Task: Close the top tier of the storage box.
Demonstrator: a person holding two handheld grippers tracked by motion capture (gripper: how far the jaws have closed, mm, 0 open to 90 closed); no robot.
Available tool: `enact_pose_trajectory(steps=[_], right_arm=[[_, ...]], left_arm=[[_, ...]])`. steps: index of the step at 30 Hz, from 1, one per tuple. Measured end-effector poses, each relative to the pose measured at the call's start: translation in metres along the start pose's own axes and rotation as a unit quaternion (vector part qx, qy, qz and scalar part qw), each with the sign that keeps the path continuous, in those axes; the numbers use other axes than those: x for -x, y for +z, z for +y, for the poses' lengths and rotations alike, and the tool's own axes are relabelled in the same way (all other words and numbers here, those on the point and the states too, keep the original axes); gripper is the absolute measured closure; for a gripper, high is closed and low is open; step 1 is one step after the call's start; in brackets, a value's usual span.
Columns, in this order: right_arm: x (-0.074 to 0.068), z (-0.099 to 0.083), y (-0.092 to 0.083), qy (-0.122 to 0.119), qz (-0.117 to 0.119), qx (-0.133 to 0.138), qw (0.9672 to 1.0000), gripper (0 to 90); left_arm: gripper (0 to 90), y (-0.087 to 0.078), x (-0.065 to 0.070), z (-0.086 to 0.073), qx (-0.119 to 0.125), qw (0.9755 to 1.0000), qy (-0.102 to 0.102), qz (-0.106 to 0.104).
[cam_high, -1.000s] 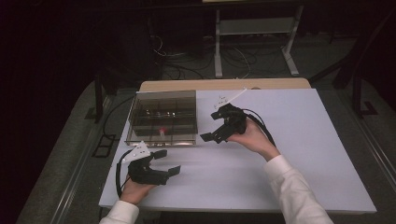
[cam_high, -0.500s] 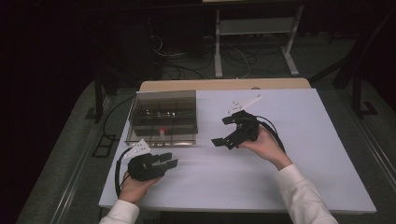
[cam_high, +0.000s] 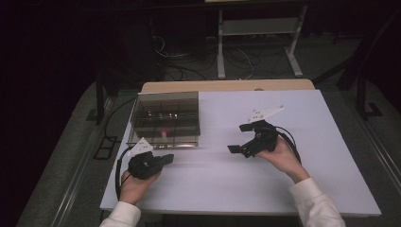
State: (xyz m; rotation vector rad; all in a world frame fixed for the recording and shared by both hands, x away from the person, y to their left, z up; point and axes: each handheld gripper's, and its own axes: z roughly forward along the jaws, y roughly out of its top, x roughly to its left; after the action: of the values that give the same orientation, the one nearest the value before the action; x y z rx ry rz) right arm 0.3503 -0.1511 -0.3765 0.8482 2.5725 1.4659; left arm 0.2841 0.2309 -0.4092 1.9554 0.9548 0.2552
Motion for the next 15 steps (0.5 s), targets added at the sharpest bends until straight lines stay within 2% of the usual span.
enact_pose_trajectory(steps=[15], right_arm=[[0.005, -0.034, -0.035, 0.026, -0.03, 0.027, 0.9988, 0.4]], left_arm=[[89.1, 0.01, -0.004, 0.01, -0.033, 0.9993, -0.001, 0.016]])
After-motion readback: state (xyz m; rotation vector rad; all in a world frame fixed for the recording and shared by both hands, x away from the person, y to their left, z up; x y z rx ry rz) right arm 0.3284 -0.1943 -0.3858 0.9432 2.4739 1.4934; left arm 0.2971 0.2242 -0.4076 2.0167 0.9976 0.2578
